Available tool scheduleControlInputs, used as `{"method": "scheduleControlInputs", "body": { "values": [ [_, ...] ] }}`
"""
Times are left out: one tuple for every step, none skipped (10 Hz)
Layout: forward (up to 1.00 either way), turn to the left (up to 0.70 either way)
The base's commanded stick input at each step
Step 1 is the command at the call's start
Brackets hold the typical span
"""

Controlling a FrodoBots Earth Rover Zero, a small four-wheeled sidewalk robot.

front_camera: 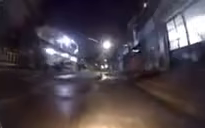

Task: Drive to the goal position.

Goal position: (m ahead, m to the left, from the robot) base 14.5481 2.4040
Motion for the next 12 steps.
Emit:
{"method": "scheduleControlInputs", "body": {
  "values": [
    [0.7, -0.06],
    [0.7, 0.0],
    [0.7, 0.0],
    [0.7, 0.0],
    [0.7, 0.0],
    [0.7, 0.0],
    [0.7, 0.0],
    [0.7, 0.0],
    [0.7, 0.0],
    [0.7, 0.0],
    [0.7, 0.0],
    [0.7, 0.0]
  ]
}}
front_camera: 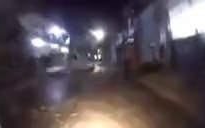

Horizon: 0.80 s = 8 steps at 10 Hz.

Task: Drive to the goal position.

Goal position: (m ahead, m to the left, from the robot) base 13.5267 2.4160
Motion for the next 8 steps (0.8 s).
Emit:
{"method": "scheduleControlInputs", "body": {
  "values": [
    [0.7, 0.0],
    [0.7, 0.0],
    [0.7, 0.0],
    [0.7, 0.0],
    [0.7, 0.0],
    [0.7, 0.0],
    [0.7, 0.0],
    [0.7, 0.0]
  ]
}}
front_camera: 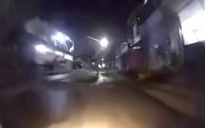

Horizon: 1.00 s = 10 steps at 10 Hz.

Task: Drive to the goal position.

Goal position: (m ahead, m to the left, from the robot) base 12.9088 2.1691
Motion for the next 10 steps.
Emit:
{"method": "scheduleControlInputs", "body": {
  "values": [
    [0.7, 0.0],
    [0.7, 0.0],
    [0.7, 0.0],
    [0.7, 0.0],
    [0.7, 0.0],
    [0.7, -0.03],
    [0.7, -0.33],
    [0.7, -0.35],
    [0.7, -0.35],
    [0.7, -0.35]
  ]
}}
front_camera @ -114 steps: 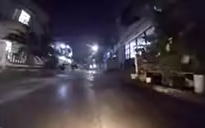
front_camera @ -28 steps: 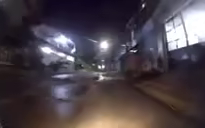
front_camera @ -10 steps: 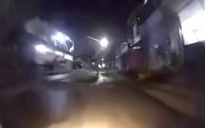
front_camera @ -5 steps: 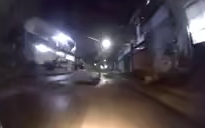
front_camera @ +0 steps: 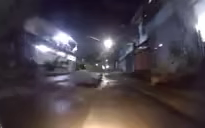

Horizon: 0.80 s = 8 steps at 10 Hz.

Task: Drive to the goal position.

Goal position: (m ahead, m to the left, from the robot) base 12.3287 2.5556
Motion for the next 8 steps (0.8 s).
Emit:
{"method": "scheduleControlInputs", "body": {
  "values": [
    [0.7, -0.35],
    [0.7, -0.19],
    [0.7, -0.01],
    [0.7, 0.0],
    [0.7, 0.0],
    [0.7, 0.0],
    [0.7, 0.0],
    [0.7, 0.0]
  ]
}}
